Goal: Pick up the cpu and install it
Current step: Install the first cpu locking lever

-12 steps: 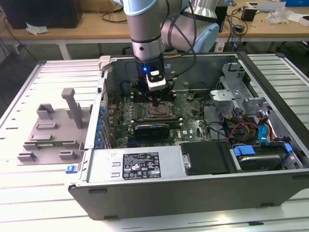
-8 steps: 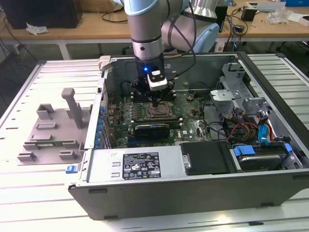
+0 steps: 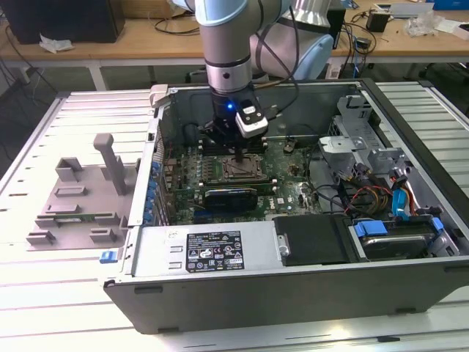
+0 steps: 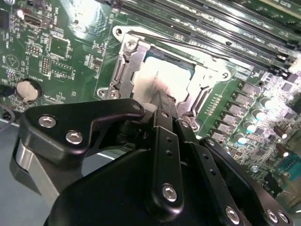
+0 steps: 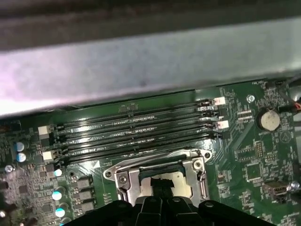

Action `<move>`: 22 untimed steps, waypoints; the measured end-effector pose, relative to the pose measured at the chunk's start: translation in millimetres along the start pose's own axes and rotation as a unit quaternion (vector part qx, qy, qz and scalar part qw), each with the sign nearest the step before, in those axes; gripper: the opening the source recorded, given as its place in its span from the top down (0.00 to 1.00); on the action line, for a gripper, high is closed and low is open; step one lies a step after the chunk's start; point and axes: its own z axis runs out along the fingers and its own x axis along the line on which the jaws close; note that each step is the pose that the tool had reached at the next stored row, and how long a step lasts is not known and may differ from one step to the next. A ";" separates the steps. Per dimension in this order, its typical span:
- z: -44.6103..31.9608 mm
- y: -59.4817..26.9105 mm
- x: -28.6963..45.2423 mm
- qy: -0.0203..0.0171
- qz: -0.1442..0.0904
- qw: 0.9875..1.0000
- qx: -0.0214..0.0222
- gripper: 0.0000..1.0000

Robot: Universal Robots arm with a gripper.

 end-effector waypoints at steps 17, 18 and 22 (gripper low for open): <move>1.1 -18.6 -6.5 0.003 -0.039 0.999 -0.003 0.89; 1.1 -18.6 -6.5 0.003 -0.051 0.999 -0.005 0.89; 0.2 -18.7 -6.6 0.002 -0.070 0.998 -0.007 0.89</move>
